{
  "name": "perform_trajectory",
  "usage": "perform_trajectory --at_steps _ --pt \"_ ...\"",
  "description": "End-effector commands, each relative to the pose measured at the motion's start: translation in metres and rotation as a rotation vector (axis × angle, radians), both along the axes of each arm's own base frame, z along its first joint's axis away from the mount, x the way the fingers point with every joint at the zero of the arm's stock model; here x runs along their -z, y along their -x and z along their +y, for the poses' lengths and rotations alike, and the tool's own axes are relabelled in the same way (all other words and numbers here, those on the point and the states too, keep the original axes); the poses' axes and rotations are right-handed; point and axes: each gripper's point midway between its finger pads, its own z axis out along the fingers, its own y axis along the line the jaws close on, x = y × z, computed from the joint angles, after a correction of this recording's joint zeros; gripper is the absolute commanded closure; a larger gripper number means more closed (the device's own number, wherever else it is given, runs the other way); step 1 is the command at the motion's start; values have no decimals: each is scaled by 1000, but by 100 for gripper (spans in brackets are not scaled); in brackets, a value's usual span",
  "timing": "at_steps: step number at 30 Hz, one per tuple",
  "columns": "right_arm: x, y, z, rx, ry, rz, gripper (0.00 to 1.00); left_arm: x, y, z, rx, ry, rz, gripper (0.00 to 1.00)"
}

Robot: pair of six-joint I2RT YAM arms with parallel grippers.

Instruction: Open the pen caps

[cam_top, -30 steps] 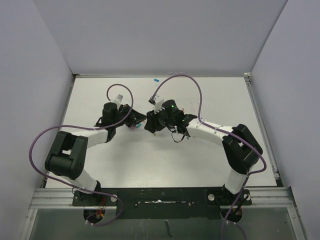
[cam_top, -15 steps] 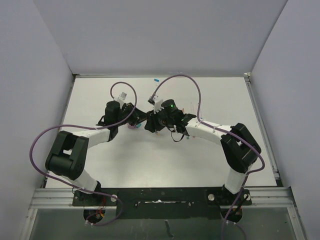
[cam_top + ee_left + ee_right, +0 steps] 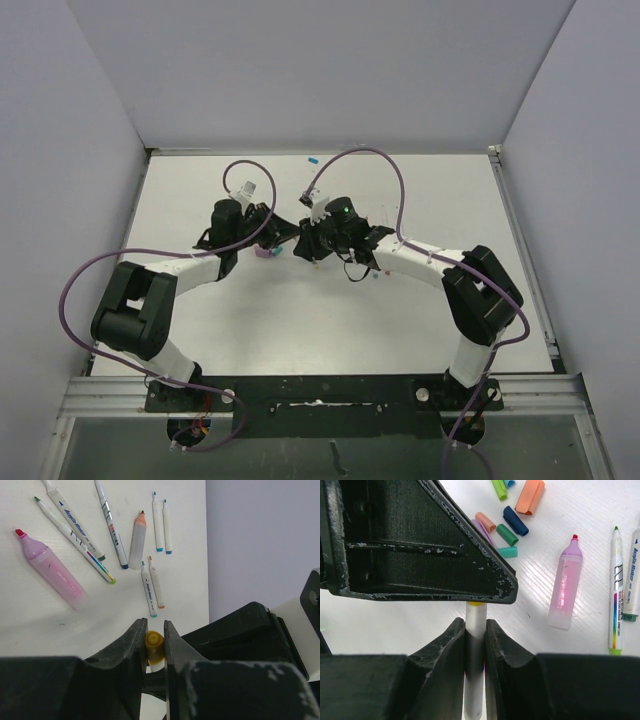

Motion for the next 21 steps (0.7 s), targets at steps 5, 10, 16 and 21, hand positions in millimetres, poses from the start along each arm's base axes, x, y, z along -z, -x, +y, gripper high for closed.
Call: perform_trajectory --at_steps 5,10,16,21 --pt "-10 11 -5 -28 -14 9 100 -32 -38 11 -54 -48 -120 100" --pt "3 30 -22 -18 7 43 100 -55 -67 25 -102 -58 -173 100" --pt "6 46 -40 4 16 52 100 -62 -98 48 -158 -39 -181 100" --pt "5 46 -49 35 38 34 100 -60 -104 57 -175 -39 -174 100"
